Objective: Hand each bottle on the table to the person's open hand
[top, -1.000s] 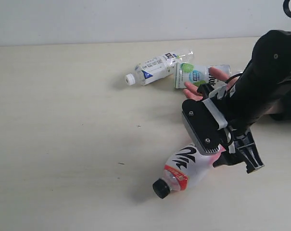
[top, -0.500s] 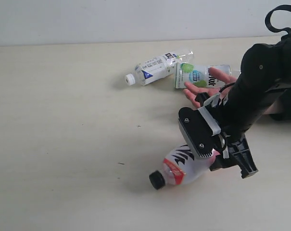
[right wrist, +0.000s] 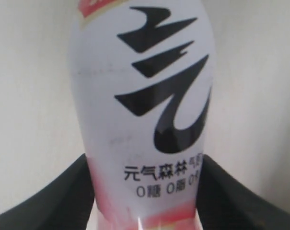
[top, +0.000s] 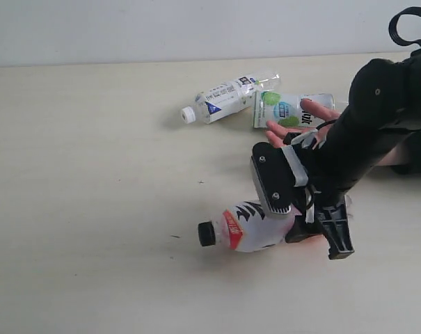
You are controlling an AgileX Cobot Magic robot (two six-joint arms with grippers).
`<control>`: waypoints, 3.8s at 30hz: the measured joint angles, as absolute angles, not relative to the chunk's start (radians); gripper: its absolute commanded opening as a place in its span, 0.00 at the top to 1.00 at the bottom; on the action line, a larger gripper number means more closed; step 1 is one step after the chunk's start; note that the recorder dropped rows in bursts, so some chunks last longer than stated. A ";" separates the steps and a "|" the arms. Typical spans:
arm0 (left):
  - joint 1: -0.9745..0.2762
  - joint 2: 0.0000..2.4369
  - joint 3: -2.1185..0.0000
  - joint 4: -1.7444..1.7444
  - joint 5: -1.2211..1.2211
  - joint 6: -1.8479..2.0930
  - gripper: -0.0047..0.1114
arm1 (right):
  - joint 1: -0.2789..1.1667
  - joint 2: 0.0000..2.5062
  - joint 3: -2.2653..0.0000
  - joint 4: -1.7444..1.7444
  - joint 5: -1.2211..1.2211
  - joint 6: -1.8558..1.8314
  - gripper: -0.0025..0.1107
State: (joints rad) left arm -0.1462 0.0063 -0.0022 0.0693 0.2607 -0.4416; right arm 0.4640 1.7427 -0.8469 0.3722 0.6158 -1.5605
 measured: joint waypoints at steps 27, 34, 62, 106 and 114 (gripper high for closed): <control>-0.146 0.006 -0.002 0.069 0.261 -0.442 0.96 | 0.442 1.672 -1.186 -0.286 0.922 0.152 0.98; -0.146 0.006 -0.002 0.069 0.261 -0.442 0.96 | 0.442 1.770 -1.186 -0.327 0.882 0.228 0.94; -0.146 0.006 -0.002 0.069 0.261 -0.442 0.96 | 0.442 1.652 -1.186 -0.332 0.941 0.226 0.26; -0.146 0.006 -0.002 0.069 0.261 -0.442 0.96 | 0.461 0.458 -0.411 -0.157 0.402 0.113 0.97; -0.146 0.006 -0.002 0.069 0.261 -0.442 0.96 | 0.481 0.434 -0.411 -0.155 0.379 0.111 0.97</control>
State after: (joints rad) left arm -0.1462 0.0063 -0.0022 0.0693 0.2607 -0.4416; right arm 0.4807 0.4335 -0.4113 -0.1553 0.3785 0.1108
